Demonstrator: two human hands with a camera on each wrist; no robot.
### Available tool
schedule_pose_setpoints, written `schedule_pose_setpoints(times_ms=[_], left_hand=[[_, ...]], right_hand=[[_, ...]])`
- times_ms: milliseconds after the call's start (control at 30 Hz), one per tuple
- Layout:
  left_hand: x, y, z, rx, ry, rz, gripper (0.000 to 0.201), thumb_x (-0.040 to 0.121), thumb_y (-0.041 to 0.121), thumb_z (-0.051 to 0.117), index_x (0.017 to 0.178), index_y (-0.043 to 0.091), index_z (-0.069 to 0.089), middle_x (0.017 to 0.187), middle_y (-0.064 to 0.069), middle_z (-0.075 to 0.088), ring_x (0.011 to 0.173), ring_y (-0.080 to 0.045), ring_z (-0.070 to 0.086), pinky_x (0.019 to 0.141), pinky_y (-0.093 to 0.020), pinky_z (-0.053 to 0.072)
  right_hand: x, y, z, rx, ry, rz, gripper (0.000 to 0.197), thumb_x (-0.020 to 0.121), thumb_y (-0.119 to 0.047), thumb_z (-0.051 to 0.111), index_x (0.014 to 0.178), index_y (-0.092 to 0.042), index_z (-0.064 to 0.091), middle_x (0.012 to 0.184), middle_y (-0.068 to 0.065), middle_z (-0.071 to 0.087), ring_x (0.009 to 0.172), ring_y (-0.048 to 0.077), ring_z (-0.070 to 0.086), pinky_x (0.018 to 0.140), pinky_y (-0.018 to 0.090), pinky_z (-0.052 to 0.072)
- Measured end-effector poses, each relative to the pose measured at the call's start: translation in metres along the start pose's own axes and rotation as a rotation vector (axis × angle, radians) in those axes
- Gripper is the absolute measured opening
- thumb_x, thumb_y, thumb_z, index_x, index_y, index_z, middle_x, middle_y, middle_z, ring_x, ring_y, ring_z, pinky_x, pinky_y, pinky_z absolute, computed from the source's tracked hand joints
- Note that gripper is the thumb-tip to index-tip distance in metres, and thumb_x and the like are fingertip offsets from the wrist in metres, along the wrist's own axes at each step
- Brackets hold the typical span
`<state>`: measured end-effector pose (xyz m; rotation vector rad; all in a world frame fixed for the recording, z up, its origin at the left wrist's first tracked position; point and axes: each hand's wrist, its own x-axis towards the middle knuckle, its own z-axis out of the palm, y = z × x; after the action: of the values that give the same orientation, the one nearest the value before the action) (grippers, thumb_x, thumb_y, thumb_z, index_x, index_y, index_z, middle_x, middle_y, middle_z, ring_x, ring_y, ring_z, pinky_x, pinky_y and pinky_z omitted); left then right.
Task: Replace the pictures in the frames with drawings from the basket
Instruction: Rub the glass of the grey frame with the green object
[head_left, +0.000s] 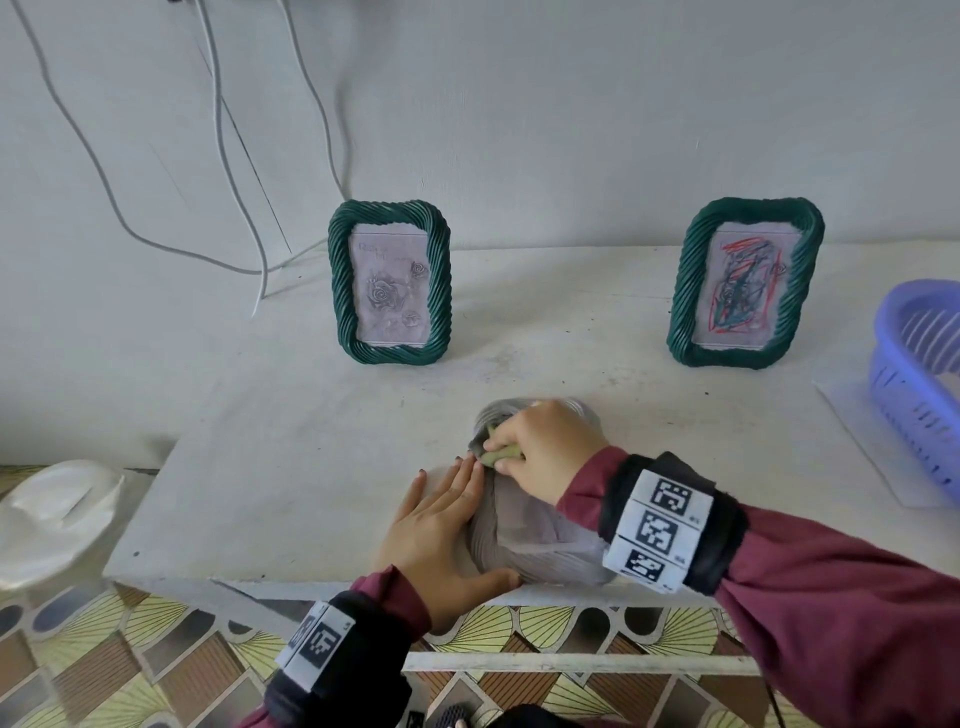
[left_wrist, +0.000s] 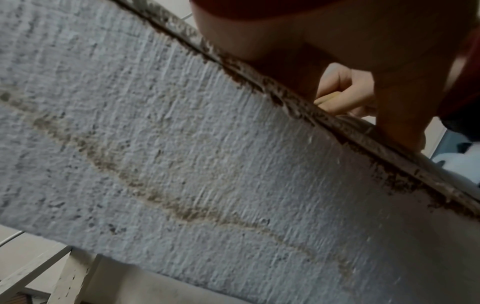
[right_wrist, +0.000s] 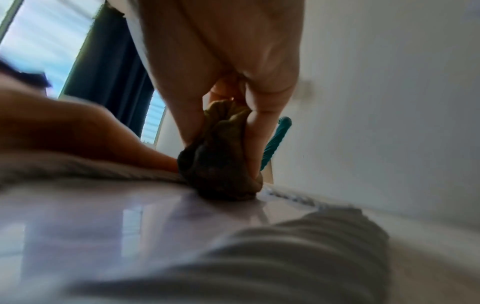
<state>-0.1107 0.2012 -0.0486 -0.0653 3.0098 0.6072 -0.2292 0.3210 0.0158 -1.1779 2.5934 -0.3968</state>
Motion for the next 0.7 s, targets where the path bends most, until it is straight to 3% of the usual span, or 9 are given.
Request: schedule_pose_setpoints(times_ms=[100,267,400,467,533,700], left_hand=[[0.0,-0.001,0.0,0.0,-0.01,0.002,0.104,0.052,0.083,0.028,0.132,0.036,-0.019,0.148,0.017,-0.015,0.136,0.004,-0.016,0.11,-0.022,-0.018],[0.0,-0.001,0.0,0.007,-0.018,0.01,0.105,0.053,0.083,0.028,0.133,0.036,-0.021,0.151,0.015,-0.014,0.137,0.003,-0.015,0.111,-0.025,-0.018],[0.0,0.001,0.0,-0.018,0.005,0.001,0.106,0.052,0.082,0.03,0.134,0.033,-0.017,0.148,0.017,-0.013,0.137,0.003,-0.015,0.109,-0.022,-0.019],[0.001,0.001,0.001,-0.014,0.004,-0.001,0.105,0.052,0.082,0.03,0.133,0.034,-0.018,0.148,0.018,-0.014,0.137,0.004,-0.015,0.11,-0.023,-0.018],[0.0,0.0,0.001,-0.008,-0.004,0.007,0.104,0.053,0.082,0.029,0.133,0.036,-0.02,0.149,0.018,-0.015,0.137,0.004,-0.017,0.11,-0.023,-0.019],[-0.005,-0.004,-0.002,0.002,-0.025,0.008,0.102,0.054,0.082,0.028,0.131,0.038,-0.023,0.149,0.017,-0.015,0.137,0.003,-0.017,0.109,-0.023,-0.02]], right_hand=[[-0.006,0.007,-0.005,-0.046,-0.095,-0.016,0.025,0.088,-0.022,0.059,0.111,-0.016,0.067,0.116,0.006,0.065,0.11,0.023,0.055,0.098,0.037,0.04],[0.008,0.019,-0.02,-0.079,-0.001,0.04,0.024,0.09,-0.018,0.054,0.109,-0.012,0.068,0.113,0.01,0.066,0.104,0.027,0.058,0.094,0.039,0.045],[0.006,0.01,-0.01,-0.074,-0.037,0.009,0.024,0.089,-0.021,0.057,0.11,-0.018,0.067,0.116,0.013,0.061,0.102,0.029,0.058,0.095,0.039,0.045],[-0.004,0.011,-0.01,-0.086,-0.097,-0.03,0.027,0.089,-0.02,0.057,0.115,-0.019,0.065,0.118,0.011,0.059,0.107,0.027,0.056,0.101,0.032,0.037],[-0.013,0.013,-0.015,-0.126,-0.18,-0.082,0.028,0.09,-0.018,0.055,0.118,-0.017,0.063,0.121,0.007,0.06,0.11,0.022,0.054,0.096,0.02,0.026],[-0.01,0.016,-0.02,-0.224,-0.211,-0.074,0.028,0.092,-0.015,0.051,0.116,-0.015,0.064,0.116,0.011,0.06,0.101,0.027,0.056,0.089,0.029,0.038]])
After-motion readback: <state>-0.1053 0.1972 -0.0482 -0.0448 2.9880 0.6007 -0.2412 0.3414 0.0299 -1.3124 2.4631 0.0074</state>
